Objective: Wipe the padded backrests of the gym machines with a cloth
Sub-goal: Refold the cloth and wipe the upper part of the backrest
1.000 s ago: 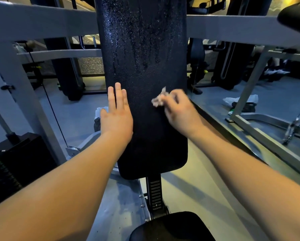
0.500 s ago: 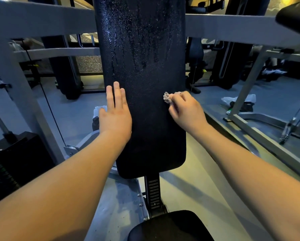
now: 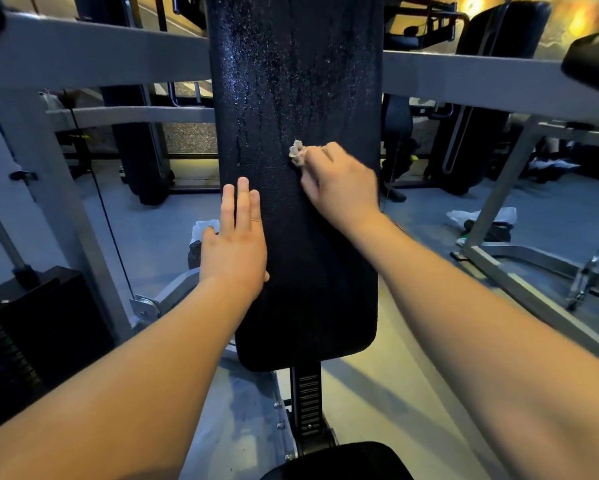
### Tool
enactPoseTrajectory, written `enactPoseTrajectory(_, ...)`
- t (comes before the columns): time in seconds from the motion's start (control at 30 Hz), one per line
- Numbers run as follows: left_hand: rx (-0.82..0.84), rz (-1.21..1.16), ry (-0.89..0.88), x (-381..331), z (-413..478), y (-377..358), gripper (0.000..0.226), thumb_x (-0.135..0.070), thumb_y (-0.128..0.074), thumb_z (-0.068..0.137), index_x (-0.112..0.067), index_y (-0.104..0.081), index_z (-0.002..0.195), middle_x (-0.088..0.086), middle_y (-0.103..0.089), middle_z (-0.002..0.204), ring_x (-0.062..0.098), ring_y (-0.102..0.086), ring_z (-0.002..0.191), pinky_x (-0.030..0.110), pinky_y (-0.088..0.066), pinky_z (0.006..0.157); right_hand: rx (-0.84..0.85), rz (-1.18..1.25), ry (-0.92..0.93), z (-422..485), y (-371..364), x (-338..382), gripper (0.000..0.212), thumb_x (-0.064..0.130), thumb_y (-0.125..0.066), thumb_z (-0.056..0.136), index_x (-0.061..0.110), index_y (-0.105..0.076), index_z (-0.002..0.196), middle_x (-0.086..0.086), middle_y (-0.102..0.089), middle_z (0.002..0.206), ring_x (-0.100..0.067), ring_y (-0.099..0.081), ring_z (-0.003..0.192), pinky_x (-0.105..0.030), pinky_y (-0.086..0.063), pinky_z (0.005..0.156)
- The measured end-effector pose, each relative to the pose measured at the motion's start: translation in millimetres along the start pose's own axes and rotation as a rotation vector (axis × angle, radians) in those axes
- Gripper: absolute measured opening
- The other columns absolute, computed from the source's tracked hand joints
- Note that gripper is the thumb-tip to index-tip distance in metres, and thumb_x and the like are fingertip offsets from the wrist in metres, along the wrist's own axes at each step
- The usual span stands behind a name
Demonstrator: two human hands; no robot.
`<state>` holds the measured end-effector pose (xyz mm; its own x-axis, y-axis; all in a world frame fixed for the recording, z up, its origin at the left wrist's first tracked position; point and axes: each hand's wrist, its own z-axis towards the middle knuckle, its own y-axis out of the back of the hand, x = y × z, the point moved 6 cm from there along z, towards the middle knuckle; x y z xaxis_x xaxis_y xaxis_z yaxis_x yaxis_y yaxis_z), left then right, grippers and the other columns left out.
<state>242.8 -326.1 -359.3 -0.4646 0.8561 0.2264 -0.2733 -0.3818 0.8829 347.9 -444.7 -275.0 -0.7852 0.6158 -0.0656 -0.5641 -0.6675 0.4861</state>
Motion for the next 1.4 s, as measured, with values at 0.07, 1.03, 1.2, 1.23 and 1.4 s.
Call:
enactPoseTrajectory(0.07,-0.003,-0.003,-0.009,1,0,0,0.139,-0.056,-0.078,0.079,-0.001,0.027,0.152,0.019,0.039,0.157,0.038,0.023,0.151,0.044,-0.045,0.106,-0.019,-0.087,-0.165,10,11,-40,0.021,0.033,-0.050,0.095,0.020,-0.060,0.107,-0.008,-0.062,0.103,-0.035,-0.065,0.082,-0.033,-0.037,0.055)
enactPoseTrajectory(1.03,0.002,-0.019,-0.035,2,-1,0,0.138,-0.057,-0.076,0.081,-0.001,0.030,0.150,0.019,0.040,0.156,0.039,0.024,0.150,0.044,-0.043,0.109,-0.155,-0.029,-0.677,35,17,-92,0.028,0.032,-0.044,0.101,0.009,-0.054,0.112,-0.010,-0.065,0.111,-0.034,-0.062,0.099,-0.036,-0.037,0.064)
enactPoseTrajectory(1.2,-0.004,-0.021,-0.022,2,-2,-1,0.140,-0.056,-0.078,0.079,-0.002,0.028,0.151,0.018,0.040,0.156,0.036,0.024,0.151,0.045,-0.043,0.107,-0.104,0.082,-0.249,17,-1,7,0.020,0.027,-0.050,0.095,0.009,-0.059,0.096,-0.012,-0.064,0.093,-0.034,-0.062,0.084,-0.038,-0.040,0.058)
enactPoseTrajectory(1.23,-0.003,-0.021,-0.018,2,-2,0,0.140,-0.056,-0.078,0.078,-0.002,0.028,0.151,0.018,0.040,0.156,0.036,0.024,0.151,0.045,-0.043,0.107,-0.073,0.053,-0.083,10,-4,24,0.019,0.027,-0.050,0.094,0.011,-0.059,0.093,-0.010,-0.063,0.090,-0.032,-0.061,0.082,-0.039,-0.044,0.055)
enactPoseTrajectory(1.4,0.000,-0.027,-0.015,2,-2,-1,0.140,-0.057,-0.078,0.078,-0.002,0.028,0.151,0.017,0.040,0.157,0.035,0.023,0.151,0.046,-0.043,0.108,-0.047,-0.187,0.106,25,7,-7,0.015,0.029,-0.053,0.097,0.017,-0.061,0.099,-0.004,-0.063,0.097,-0.030,-0.060,0.087,-0.036,-0.042,0.047)
